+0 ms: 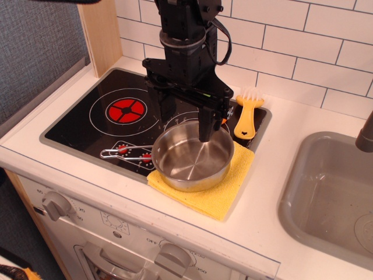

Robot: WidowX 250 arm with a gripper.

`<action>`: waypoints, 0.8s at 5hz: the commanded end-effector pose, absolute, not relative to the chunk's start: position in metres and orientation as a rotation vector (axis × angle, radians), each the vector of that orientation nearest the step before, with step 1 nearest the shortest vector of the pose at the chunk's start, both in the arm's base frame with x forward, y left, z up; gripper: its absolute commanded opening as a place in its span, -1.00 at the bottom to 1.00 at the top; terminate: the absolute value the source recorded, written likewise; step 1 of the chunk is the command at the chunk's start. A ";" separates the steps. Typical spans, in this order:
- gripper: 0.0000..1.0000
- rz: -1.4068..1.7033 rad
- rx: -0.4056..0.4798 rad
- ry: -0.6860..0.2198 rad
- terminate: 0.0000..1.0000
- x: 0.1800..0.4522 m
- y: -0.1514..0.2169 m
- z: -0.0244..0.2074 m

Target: Move the carrot to the pot

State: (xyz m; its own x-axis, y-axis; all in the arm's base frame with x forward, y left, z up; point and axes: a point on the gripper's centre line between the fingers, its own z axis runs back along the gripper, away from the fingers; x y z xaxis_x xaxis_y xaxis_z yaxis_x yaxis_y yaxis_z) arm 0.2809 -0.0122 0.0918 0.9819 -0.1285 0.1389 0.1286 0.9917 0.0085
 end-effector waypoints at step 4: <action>1.00 -0.073 0.007 -0.217 -1.00 0.353 -0.003 0.106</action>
State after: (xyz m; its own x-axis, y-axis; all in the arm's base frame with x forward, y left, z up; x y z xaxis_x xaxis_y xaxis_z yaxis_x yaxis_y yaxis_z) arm 0.3500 -0.0019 0.0895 0.9841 -0.0636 0.1661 0.0627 0.9980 0.0108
